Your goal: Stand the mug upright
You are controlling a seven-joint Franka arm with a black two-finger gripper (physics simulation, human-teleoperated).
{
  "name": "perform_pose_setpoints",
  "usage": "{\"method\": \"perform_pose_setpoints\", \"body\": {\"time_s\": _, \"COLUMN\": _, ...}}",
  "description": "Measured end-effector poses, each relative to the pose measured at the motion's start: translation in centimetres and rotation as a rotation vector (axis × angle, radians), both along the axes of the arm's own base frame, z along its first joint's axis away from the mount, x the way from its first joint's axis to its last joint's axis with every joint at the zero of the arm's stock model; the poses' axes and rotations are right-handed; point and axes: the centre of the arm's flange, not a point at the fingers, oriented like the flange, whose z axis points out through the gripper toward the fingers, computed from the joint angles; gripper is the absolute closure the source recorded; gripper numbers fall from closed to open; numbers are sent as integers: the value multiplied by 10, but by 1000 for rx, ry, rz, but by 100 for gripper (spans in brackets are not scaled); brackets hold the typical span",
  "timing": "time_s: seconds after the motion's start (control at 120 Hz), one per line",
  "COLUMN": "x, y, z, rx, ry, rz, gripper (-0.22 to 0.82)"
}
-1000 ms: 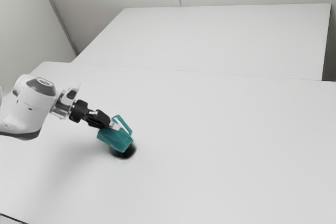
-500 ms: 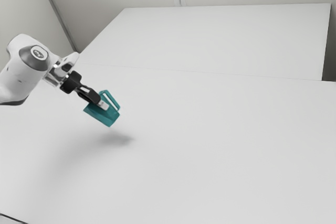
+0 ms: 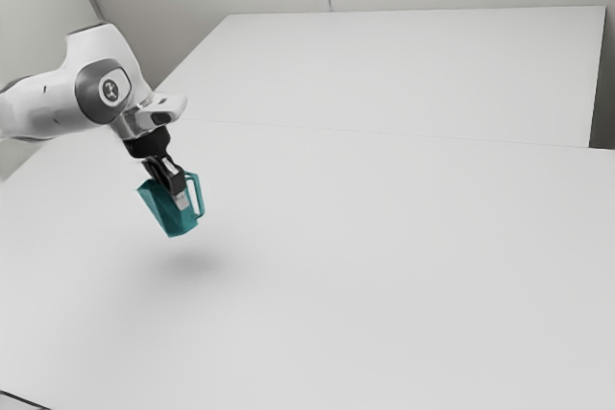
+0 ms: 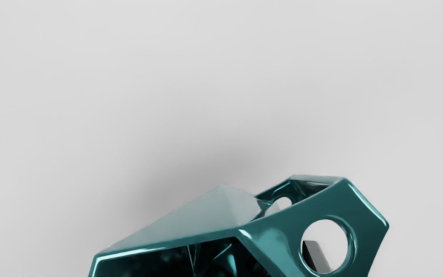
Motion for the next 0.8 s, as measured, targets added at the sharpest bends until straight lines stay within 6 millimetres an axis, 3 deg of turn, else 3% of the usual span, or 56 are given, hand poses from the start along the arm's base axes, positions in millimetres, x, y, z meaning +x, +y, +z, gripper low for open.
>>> {"method": "perform_pose_setpoints", "body": {"time_s": 0.425, "x": 9, "y": -37, "z": -13, "rx": 182, "ry": -41, "rz": 106, "gripper": 78}}
{"method": "perform_pose_setpoints", "body": {"time_s": 0.8, "x": 9, "y": -79, "z": -42, "rx": 239, "ry": -67, "rz": 194, "gripper": 78}}
